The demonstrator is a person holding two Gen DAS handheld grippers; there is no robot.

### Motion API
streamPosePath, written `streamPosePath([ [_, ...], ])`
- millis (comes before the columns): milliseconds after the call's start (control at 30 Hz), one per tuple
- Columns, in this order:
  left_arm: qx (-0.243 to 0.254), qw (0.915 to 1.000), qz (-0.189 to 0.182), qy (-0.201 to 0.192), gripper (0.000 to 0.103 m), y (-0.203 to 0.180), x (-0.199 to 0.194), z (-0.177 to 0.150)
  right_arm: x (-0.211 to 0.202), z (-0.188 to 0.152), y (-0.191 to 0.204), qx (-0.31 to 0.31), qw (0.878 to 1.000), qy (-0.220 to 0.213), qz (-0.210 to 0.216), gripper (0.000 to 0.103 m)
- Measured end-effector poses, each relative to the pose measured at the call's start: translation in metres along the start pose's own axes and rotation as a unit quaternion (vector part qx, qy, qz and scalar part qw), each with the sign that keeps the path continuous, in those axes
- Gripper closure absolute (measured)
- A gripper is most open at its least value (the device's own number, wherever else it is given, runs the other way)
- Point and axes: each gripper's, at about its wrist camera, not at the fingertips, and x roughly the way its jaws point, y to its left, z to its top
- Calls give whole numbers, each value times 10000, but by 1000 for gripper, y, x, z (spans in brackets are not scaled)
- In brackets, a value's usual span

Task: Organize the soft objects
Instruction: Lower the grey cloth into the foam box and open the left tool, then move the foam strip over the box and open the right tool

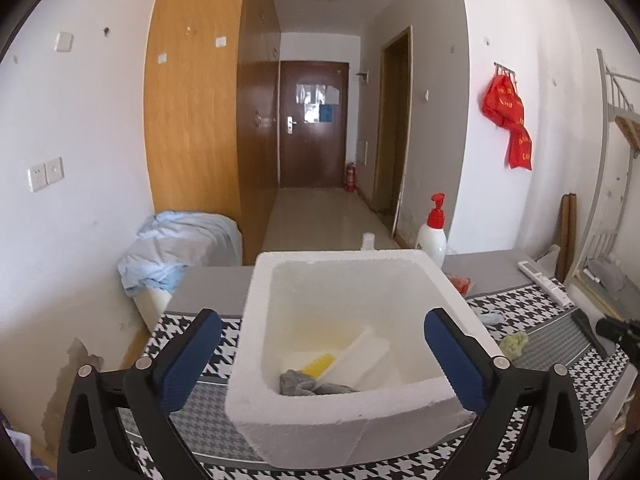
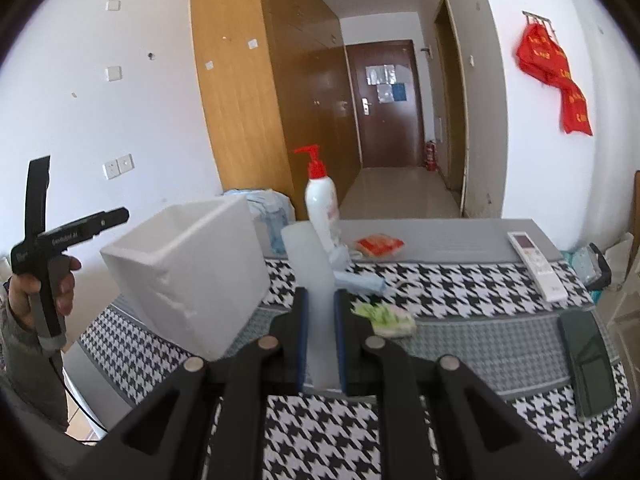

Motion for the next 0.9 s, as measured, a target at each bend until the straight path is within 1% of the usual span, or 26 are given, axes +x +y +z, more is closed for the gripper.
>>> streamPosePath([
  [367,-88,9998,52,-193,1,2,-17,-5,11,20,20,-93,9996,-108,224,88],
  [700,-113,9986,321,-403,1,0,-34,-19,24,34,41,-260,9988,-97,404,88],
  [800,-158,9986,319,-390,1,3,-35,-21,28,37,48,-326,9984,-79,449,88],
  [900,-121,9983,403,-407,1,3,-36,-25,33,42,57,-388,9980,-56,501,88],
])
